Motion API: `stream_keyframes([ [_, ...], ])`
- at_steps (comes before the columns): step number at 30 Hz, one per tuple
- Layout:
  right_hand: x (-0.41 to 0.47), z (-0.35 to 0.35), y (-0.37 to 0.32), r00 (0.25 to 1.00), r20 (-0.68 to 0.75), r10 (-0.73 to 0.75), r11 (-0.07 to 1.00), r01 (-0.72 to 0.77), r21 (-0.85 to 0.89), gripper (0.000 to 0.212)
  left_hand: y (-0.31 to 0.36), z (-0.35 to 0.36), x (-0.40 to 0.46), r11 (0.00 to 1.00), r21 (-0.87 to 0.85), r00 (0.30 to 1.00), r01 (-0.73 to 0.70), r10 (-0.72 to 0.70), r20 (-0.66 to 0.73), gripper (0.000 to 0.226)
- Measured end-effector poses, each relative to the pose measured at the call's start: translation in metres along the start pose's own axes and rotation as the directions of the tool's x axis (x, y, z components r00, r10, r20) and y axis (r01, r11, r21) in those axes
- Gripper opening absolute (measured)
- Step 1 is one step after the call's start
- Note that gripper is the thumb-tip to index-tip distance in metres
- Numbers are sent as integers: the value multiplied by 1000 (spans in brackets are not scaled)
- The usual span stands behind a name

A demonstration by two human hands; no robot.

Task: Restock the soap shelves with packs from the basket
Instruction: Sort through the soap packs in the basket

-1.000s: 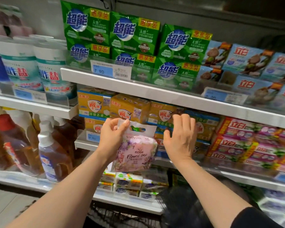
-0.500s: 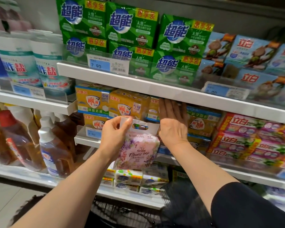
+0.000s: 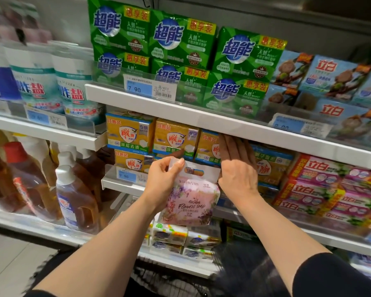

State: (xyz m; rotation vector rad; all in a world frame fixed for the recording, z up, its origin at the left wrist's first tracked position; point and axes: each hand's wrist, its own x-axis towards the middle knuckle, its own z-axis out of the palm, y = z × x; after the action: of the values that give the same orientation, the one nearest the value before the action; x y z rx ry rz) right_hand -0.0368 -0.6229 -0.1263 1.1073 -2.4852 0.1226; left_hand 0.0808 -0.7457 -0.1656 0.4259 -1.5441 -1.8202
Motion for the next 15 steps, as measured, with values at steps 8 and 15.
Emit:
stream_keyframes([
  [8, -17, 20, 16, 877, -469, -103, 937, 244, 251, 24, 10, -1, -6, 1000, -3, 999, -9, 9, 35, 36],
  [15, -47, -13, 46, 948, 284, -141, 265, -240, 934, 49, 39, 15, -30, 969, -232, 991, 81, -54, 121, 23],
])
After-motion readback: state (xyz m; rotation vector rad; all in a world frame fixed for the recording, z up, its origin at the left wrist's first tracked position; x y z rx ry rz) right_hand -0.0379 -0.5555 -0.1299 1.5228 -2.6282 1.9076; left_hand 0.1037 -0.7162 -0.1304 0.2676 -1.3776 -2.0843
